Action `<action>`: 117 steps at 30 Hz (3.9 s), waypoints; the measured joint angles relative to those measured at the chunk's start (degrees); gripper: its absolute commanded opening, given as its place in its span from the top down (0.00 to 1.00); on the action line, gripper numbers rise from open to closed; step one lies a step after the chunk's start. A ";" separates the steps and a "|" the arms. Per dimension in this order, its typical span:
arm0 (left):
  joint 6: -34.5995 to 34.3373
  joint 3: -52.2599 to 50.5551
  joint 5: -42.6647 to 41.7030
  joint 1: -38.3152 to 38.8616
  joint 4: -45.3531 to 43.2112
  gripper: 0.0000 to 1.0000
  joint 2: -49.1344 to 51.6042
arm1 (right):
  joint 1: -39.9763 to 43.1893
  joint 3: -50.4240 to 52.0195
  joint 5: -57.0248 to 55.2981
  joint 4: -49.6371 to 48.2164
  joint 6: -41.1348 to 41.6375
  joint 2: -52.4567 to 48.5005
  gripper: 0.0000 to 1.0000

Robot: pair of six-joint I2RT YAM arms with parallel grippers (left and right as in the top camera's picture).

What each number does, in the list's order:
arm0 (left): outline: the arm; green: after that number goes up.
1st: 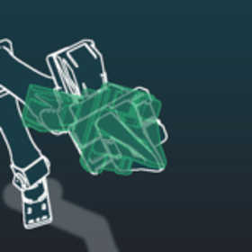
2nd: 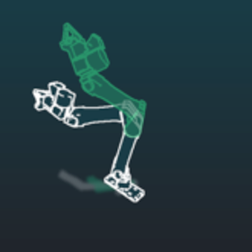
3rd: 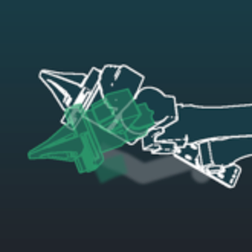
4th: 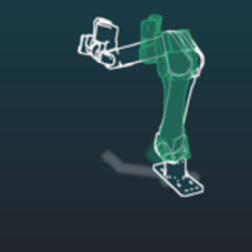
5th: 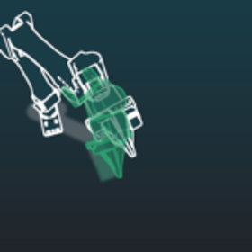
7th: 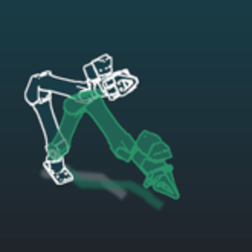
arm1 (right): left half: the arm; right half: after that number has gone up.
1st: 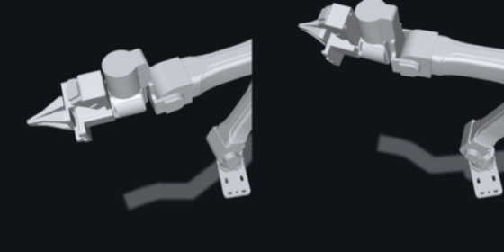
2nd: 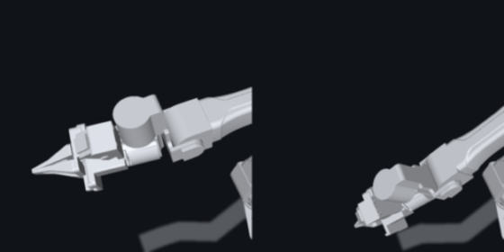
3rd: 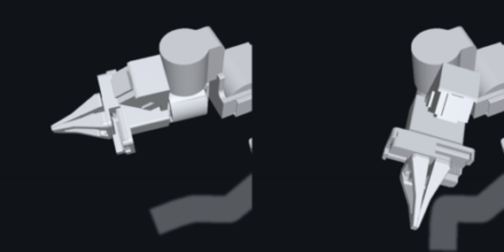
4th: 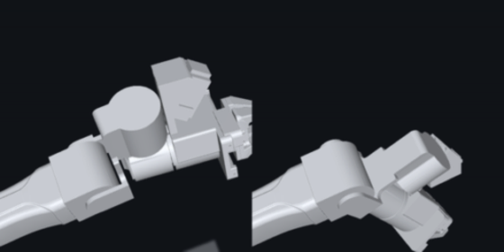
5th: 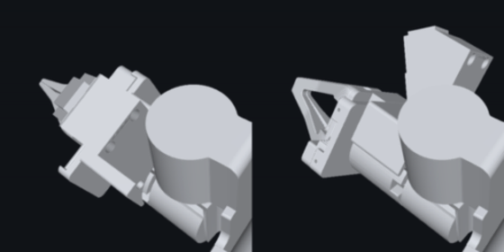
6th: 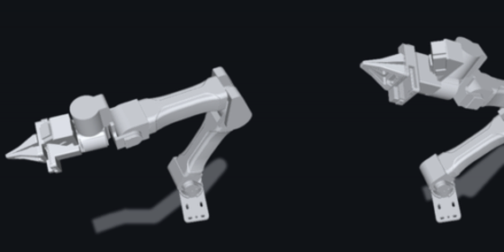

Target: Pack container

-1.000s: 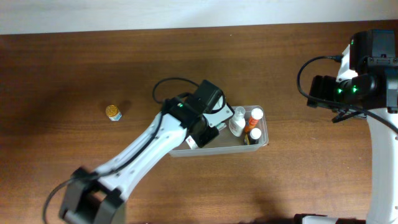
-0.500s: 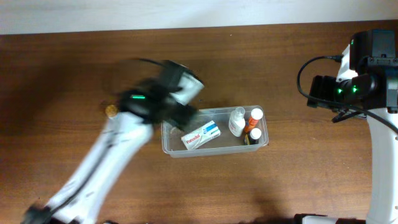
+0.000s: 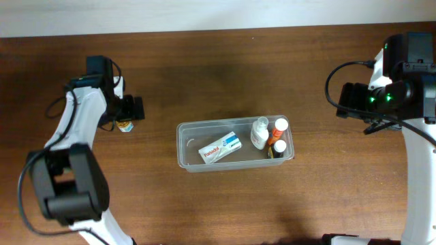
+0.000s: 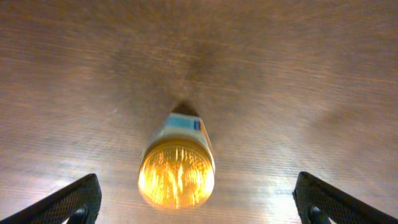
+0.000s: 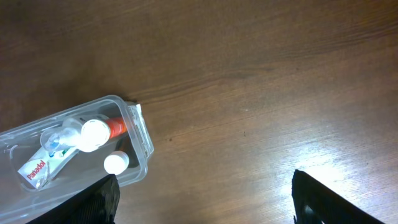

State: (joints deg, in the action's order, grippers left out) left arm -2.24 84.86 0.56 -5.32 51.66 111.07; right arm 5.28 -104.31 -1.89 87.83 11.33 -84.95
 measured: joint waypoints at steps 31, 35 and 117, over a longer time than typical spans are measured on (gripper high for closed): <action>-0.83 0.17 0.04 -0.59 -2.78 0.64 9.90 | 0.00 0.00 0.00 0.02 -0.02 -0.04 0.20; -0.83 0.24 -2.43 0.13 1.25 0.64 7.87 | 0.00 0.00 0.00 0.02 0.04 -0.04 0.20; -5.97 -39.45 4.81 11.74 12.48 0.01 -92.32 | -2.67 61.27 4.37 -22.67 -6.40 63.30 0.02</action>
State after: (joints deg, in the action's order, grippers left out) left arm -8.21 45.41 5.37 6.42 64.14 18.74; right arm 2.61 -43.05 2.48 65.17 4.93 -21.65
